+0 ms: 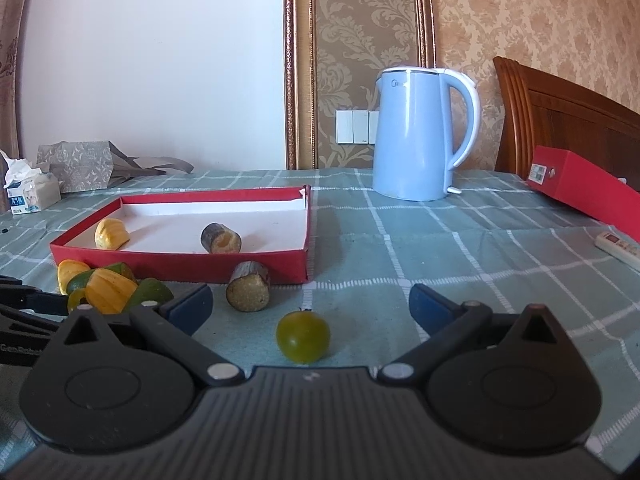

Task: Organize fruits
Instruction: 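Grasp the green round fruit with the left tool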

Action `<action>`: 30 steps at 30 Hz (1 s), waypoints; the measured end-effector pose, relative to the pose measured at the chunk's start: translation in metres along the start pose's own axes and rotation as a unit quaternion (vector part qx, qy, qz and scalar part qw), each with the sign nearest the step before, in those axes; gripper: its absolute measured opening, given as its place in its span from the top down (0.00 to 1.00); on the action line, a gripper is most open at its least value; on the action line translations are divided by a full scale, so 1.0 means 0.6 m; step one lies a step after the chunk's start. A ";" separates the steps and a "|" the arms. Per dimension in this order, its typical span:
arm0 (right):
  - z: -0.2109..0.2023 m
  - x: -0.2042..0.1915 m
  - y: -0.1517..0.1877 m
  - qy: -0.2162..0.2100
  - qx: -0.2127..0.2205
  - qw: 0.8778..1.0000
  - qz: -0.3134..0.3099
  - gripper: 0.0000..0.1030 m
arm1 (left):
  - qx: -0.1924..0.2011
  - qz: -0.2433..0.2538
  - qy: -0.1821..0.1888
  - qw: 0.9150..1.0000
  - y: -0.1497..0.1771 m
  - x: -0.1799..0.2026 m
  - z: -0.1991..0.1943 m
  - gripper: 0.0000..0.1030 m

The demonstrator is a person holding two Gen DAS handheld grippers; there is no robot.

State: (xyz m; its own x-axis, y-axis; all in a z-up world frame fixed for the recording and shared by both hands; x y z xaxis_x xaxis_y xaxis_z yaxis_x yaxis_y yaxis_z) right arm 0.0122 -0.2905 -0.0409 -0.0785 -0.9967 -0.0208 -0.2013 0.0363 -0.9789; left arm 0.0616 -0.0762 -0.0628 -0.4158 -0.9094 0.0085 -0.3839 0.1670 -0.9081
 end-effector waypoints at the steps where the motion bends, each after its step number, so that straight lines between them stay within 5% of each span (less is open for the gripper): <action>1: 0.000 0.000 0.000 -0.001 -0.001 1.000 0.002 0.00 | 0.001 0.001 -0.002 1.000 -0.001 -0.001 0.000 0.46; 12: 0.005 0.001 0.003 0.002 -0.012 1.000 0.002 0.00 | 0.002 -0.010 0.000 1.000 0.001 -0.014 -0.005 0.63; 30: 0.006 0.001 0.009 0.001 -0.027 1.000 0.000 0.00 | 0.004 0.004 -0.006 1.000 0.001 -0.010 -0.006 0.68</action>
State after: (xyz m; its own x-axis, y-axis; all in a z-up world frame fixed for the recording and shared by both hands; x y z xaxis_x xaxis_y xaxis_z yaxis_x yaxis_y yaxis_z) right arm 0.0146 -0.2910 -0.0469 -0.0806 -0.9966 -0.0197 -0.2536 0.0396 -0.9665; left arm 0.0611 -0.0693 -0.0619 -0.4090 -0.9125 -0.0032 -0.3741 0.1709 -0.9115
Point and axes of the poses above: each gripper's, at about its wrist camera, not at the fingertips, and z roughly the way its jaws point, x to its right, y to its underside, the point moved 8 cm from there along z, roughly the way its jaws point, and after that the axes turned 10 degrees about x, right-handed, at the moved point
